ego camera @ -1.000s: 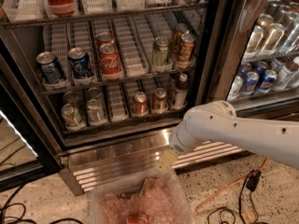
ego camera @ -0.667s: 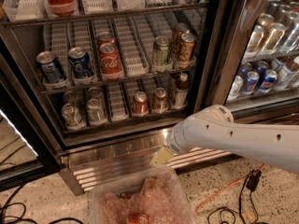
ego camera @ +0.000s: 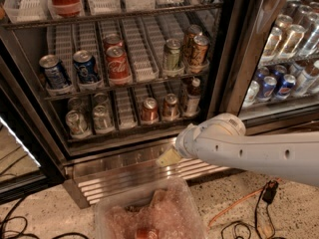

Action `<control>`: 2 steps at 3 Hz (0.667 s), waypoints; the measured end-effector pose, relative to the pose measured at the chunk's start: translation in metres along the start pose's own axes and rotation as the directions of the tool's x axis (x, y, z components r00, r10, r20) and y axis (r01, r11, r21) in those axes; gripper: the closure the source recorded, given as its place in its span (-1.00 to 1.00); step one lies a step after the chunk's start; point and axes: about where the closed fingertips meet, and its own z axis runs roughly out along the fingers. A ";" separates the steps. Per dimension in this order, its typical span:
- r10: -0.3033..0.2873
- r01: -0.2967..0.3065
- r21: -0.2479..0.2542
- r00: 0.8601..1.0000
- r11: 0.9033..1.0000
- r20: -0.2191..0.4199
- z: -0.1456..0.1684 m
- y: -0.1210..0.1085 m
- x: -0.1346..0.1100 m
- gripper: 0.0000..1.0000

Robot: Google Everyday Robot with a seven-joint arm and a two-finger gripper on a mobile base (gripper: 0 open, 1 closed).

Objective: Pick coke can from bottom shelf of fridge

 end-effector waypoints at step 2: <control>0.068 -0.068 0.011 0.998 0.998 0.012 0.009 -0.008 -0.002 -1.00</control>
Offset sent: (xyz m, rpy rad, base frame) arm 0.0227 -0.0015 -0.0192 0.0426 -0.0099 -0.0716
